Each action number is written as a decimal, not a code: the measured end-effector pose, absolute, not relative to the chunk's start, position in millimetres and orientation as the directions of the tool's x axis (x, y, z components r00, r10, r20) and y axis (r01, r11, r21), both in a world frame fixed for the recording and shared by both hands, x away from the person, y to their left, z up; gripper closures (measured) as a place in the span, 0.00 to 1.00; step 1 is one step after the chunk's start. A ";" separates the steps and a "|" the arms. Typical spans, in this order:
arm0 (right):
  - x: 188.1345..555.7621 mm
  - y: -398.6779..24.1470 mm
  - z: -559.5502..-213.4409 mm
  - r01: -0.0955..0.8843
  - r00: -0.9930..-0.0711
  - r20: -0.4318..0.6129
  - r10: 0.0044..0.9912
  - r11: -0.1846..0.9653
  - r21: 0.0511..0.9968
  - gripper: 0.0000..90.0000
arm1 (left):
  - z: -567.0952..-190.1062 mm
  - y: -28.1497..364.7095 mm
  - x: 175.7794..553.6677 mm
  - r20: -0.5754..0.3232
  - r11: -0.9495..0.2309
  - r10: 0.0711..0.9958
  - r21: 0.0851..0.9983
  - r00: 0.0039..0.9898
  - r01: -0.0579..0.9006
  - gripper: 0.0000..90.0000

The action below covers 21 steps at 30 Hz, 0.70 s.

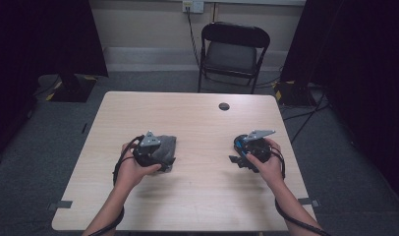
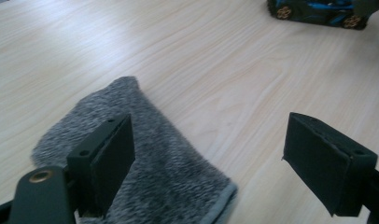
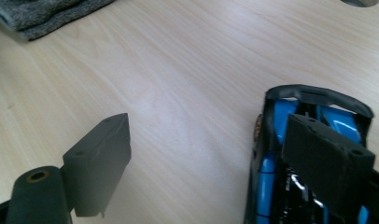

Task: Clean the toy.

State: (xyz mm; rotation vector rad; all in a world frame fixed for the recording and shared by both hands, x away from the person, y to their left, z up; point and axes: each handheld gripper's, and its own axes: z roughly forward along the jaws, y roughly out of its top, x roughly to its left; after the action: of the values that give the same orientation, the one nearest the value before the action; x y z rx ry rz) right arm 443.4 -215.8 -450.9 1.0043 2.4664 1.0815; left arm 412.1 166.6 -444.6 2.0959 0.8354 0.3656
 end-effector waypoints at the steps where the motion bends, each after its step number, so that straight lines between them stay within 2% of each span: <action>1: 441.4 -213.8 -451.2 0.484 -0.732 0.029 0.681 0.488 0.726 0.17 | -445.0 165.0 411.5 -0.030 -0.436 0.671 0.792 0.741 0.427 0.18; 21: 403.2 -179.3 -468.6 0.428 -0.824 0.061 0.563 0.548 0.719 0.17 | -469.9 120.6 374.3 -0.099 -0.495 0.536 0.767 0.838 0.407 0.18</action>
State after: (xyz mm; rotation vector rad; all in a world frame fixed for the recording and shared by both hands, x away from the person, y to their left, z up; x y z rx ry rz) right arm 403.2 -179.3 -468.6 0.8424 2.6047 1.1358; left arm 374.3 120.6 -469.9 2.1575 0.6861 0.1919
